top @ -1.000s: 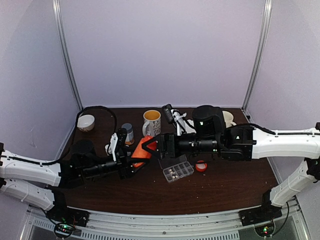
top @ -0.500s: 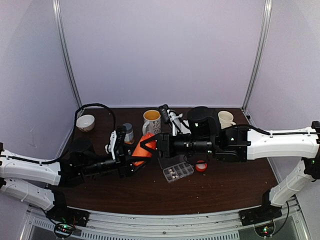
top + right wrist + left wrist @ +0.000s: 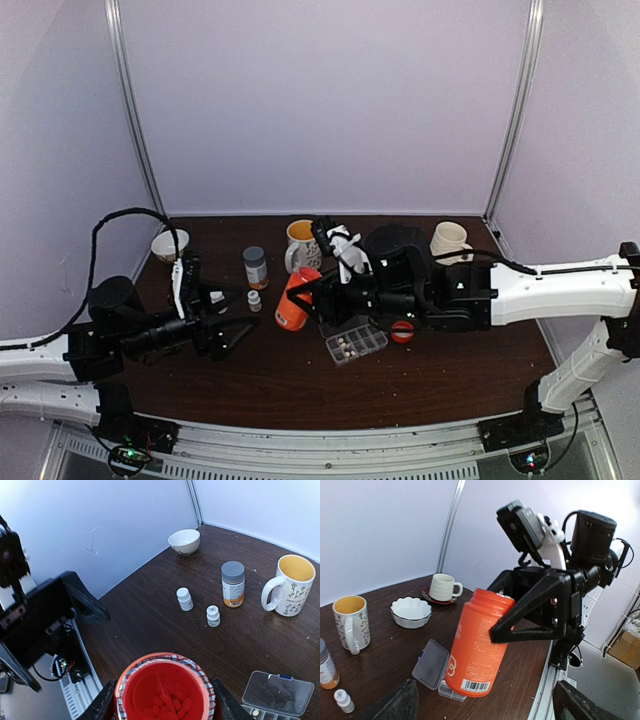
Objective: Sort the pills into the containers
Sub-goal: Place the pill bottle at the center of the board, then pick up the lid of the pill bottle from the center of the board.
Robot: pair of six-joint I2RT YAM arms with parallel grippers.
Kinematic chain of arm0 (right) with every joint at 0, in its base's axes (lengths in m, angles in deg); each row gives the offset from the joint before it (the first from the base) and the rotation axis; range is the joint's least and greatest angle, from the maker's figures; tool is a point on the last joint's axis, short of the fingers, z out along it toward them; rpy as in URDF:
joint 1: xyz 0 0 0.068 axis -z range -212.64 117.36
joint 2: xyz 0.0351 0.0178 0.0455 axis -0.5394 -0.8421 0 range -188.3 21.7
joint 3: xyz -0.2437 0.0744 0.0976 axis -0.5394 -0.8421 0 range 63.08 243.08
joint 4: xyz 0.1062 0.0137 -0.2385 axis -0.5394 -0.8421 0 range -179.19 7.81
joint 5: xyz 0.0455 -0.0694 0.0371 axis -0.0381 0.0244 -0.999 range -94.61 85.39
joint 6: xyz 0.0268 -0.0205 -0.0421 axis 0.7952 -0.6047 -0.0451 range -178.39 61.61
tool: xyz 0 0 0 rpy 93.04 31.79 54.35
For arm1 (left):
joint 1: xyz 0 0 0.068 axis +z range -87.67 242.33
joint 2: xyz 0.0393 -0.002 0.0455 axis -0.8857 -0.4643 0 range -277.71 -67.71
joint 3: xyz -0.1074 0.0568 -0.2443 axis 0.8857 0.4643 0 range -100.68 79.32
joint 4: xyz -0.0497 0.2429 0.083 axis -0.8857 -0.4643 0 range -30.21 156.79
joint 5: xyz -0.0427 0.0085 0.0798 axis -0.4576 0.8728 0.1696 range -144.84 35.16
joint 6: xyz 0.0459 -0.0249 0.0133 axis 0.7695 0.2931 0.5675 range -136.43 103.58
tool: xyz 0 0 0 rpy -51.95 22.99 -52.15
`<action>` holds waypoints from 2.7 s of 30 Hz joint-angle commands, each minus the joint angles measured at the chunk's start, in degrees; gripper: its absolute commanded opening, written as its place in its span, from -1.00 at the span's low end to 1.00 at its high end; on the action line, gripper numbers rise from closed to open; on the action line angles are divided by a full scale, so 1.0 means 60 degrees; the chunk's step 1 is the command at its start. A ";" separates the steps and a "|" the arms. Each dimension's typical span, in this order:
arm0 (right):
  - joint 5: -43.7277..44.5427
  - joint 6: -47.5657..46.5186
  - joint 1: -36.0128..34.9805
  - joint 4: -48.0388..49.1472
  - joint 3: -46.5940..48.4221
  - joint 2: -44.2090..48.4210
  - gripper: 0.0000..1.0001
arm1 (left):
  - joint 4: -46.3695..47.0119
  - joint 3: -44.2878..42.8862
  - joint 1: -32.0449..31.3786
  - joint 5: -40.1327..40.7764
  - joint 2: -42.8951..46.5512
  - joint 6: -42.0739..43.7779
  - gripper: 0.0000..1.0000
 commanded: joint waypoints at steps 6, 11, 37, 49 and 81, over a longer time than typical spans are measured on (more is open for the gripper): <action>0.1840 -0.2265 -0.1148 0.1840 -0.0165 -0.1706 -0.22 | -0.4338 -0.0260 0.0032 0.2512 0.3105 -0.0674 0.94; 0.2187 -0.2690 -0.1518 0.2564 -0.0052 -0.2847 -0.22 | -0.5117 -0.0442 0.0032 0.2663 0.3440 -0.0804 0.94; 0.2855 -0.3203 -0.1919 0.2771 -0.0207 -0.3871 0.99 | -0.4958 -0.0388 0.0037 0.2331 0.3081 -0.0610 0.93; 0.4112 -0.3148 -0.2182 0.0399 -0.1262 -0.0717 0.99 | -0.5355 -0.0821 0.0032 0.2506 0.2221 -0.0878 0.95; 0.0504 0.0033 0.3754 -0.5675 -0.2451 0.1564 0.99 | -0.5690 -0.3276 0.0036 0.2041 -0.1522 -0.1093 0.95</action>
